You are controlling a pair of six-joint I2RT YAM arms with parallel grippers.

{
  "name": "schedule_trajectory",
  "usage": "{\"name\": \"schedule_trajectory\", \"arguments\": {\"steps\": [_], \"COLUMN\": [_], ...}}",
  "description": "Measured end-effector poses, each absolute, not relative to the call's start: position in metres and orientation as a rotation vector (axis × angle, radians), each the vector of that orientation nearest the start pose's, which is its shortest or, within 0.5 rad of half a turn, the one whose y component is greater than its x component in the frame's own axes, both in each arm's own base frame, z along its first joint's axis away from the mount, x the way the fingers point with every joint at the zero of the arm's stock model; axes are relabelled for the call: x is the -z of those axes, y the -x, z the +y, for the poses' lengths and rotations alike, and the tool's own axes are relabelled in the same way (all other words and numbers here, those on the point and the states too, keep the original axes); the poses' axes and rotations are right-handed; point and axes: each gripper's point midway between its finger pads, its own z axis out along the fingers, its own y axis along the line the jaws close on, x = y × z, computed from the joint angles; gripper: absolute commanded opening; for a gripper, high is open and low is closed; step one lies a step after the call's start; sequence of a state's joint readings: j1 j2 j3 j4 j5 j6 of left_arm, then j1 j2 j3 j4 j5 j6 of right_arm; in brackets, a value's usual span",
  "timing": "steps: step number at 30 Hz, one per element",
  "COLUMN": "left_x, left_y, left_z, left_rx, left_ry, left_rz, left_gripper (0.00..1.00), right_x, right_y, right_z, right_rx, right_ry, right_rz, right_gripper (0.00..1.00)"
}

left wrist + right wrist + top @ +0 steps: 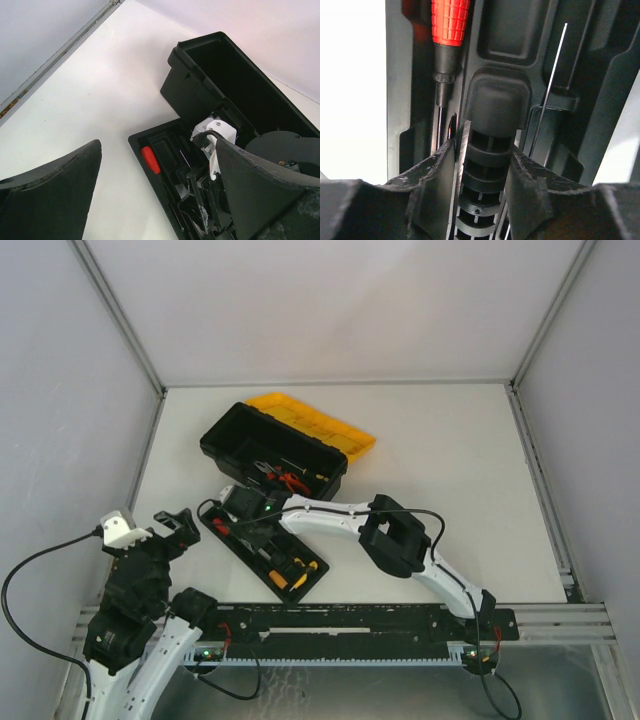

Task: Pack the tool kit
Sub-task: Pick up the compartment layer from the center of the board, then move the toolbox to the center of the board.

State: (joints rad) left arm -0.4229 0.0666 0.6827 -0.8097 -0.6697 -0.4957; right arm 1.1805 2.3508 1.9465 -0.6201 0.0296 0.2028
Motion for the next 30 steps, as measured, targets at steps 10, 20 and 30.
{"name": "schedule_trajectory", "arguments": {"steps": [10,20,30], "left_x": [-0.243,-0.243,-0.247], "left_y": [-0.161,-0.161,-0.151], "left_z": [0.031,0.031,0.043], "left_rx": [0.085,0.083,0.082], "left_ry": [0.537,0.539,0.603], "left_rz": [1.637,1.636,1.571], "left_gripper": [1.0,1.0,1.0], "right_x": [-0.034,-0.07,-0.16], "right_y": [-0.21,-0.188,-0.174], "right_z": [0.507,0.493,0.487], "right_rx": [-0.369,-0.402,-0.573], "right_ry": [1.21,1.271,1.273], "right_rz": [2.335,2.344,2.276], "right_gripper": [0.05,0.0,0.0]}}
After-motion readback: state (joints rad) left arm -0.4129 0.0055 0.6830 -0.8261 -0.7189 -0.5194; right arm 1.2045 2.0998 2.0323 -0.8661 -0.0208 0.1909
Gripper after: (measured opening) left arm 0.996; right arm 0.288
